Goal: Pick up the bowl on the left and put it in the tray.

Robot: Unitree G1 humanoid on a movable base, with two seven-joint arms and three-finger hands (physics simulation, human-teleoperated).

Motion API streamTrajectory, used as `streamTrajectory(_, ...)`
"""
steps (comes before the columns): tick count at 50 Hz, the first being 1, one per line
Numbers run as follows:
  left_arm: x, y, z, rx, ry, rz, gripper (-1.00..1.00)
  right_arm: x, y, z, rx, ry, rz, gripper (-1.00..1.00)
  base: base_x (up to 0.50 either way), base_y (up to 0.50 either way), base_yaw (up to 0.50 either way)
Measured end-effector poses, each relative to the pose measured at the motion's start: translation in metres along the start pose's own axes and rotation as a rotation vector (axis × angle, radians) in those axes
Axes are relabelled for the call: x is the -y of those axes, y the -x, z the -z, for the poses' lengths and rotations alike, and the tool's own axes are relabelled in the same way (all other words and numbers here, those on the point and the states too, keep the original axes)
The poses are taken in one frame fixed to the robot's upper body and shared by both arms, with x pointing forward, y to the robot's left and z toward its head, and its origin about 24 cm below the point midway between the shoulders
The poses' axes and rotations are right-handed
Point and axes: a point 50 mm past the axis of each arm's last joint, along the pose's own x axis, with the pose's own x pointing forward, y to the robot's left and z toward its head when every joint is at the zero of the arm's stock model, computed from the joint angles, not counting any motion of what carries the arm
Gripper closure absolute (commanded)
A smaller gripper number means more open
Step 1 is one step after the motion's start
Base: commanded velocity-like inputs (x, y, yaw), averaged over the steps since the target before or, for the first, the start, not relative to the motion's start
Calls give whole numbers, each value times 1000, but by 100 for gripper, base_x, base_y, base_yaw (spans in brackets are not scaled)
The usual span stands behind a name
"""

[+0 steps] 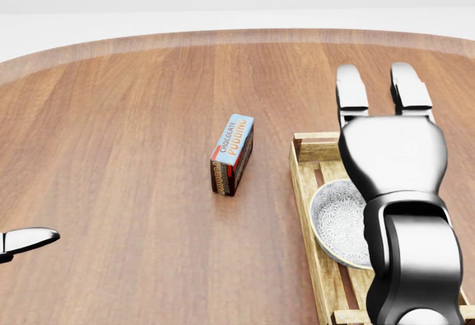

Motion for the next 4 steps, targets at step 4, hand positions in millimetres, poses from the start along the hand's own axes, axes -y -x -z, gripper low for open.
streamTrajectory(4,0,0,-1,3,1,-1,-100,22,9,1,-42,7,104,-100,0,0,0)
